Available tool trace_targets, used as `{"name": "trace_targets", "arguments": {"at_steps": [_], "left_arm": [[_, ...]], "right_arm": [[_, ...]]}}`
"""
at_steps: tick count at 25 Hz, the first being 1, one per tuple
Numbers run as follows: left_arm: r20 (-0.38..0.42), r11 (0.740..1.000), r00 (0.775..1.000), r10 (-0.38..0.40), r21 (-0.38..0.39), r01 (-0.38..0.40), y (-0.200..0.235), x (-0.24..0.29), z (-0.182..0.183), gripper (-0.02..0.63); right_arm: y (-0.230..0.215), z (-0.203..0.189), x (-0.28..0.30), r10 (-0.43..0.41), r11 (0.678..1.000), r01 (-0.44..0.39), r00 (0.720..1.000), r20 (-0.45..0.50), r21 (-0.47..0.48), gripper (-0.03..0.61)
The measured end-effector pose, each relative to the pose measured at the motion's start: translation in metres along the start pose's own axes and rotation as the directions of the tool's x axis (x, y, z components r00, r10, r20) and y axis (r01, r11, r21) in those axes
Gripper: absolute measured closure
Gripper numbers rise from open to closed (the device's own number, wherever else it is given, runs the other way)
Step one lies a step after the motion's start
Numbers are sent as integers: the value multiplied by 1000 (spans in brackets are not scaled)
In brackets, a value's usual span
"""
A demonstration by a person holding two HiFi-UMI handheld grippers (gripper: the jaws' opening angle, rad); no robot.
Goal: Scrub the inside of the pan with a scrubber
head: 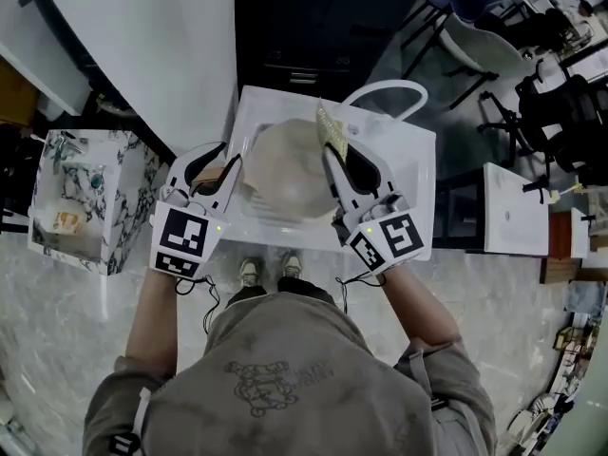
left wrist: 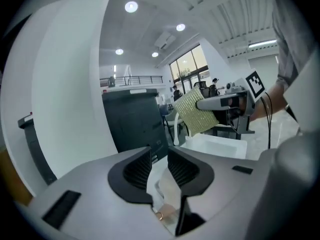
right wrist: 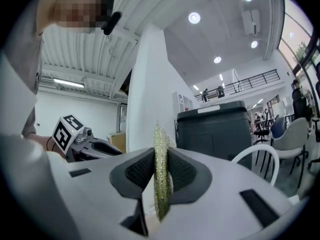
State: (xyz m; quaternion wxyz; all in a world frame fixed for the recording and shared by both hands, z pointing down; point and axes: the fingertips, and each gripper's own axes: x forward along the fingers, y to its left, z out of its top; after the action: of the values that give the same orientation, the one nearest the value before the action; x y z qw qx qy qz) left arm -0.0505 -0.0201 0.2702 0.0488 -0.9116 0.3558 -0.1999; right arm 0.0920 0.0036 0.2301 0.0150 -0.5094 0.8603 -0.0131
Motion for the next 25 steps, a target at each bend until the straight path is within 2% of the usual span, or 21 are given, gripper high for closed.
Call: {"name": "trace_targets", "arguments": {"at_steps": [3, 7, 12, 17, 25], "left_arm": [[92, 1000, 996, 14, 23, -16, -4, -3, 29, 532], [180, 999, 983, 28, 40, -36, -8, -5, 57, 554], [262, 998, 963, 64, 2, -67, -11, -10, 83, 569], [287, 998, 956, 67, 2, -71, -19, -11, 95, 571], [280, 1000, 960, 22, 14, -27, -46, -4, 92, 571]], "right_arm": [[0, 23, -12, -44, 998, 47, 998, 52, -50, 495], [-2, 47, -26, -91, 993, 99, 991, 102, -69, 496], [-12, 64, -46, -167, 982, 177, 978, 124, -71, 495], [-20, 70, -68, -222, 971, 231, 968, 119, -63, 495], [-25, 69, -98, -270, 957, 280, 956, 116, -78, 497]]}}
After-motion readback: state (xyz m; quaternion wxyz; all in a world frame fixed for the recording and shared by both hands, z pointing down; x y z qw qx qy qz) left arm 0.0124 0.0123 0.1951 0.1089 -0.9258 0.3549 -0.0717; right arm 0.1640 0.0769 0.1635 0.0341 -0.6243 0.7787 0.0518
